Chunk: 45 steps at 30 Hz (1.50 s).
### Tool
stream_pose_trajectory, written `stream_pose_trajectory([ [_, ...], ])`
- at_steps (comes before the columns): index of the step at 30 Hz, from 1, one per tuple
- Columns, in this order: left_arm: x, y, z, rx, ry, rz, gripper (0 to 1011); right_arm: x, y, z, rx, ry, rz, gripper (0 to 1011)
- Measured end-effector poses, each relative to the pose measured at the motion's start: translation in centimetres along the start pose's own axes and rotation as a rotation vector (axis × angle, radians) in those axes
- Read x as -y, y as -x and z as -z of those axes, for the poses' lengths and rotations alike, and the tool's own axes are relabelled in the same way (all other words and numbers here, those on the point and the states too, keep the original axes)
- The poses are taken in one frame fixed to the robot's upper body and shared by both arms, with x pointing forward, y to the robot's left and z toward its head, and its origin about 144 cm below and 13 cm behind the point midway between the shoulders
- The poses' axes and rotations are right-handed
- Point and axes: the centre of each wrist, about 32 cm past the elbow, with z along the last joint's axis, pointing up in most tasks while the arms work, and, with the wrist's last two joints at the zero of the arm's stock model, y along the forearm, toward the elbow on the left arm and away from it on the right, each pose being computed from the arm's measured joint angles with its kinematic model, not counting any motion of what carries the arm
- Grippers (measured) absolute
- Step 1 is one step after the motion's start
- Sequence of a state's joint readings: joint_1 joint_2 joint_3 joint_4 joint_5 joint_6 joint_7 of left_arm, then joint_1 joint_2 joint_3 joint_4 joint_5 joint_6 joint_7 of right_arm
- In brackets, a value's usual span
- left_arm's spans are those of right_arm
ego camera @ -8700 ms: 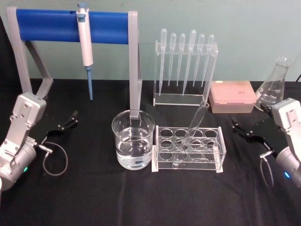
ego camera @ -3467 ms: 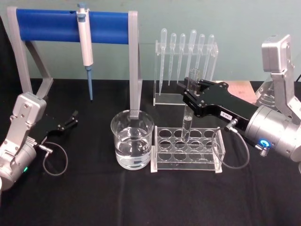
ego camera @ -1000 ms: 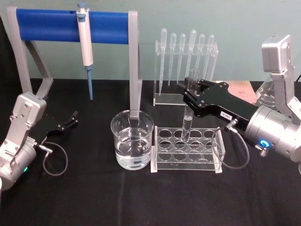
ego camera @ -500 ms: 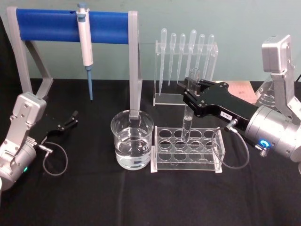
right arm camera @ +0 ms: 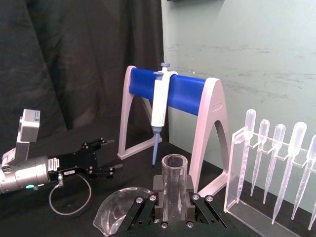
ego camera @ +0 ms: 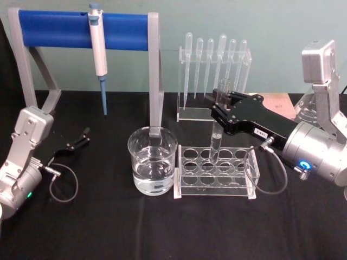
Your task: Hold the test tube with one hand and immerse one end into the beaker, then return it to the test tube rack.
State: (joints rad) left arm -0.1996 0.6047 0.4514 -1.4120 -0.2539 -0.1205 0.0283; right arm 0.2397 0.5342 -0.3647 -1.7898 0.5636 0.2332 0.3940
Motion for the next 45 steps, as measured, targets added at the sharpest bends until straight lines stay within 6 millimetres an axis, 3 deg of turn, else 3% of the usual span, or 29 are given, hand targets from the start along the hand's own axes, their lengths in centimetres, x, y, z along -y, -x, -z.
stream_pose_trajectory([
  [45,0.0,0.0,0.0,0.0,0.0,0.0,1000,0.02,0.11,-0.22,0.004,0.0,-0.001,225],
])
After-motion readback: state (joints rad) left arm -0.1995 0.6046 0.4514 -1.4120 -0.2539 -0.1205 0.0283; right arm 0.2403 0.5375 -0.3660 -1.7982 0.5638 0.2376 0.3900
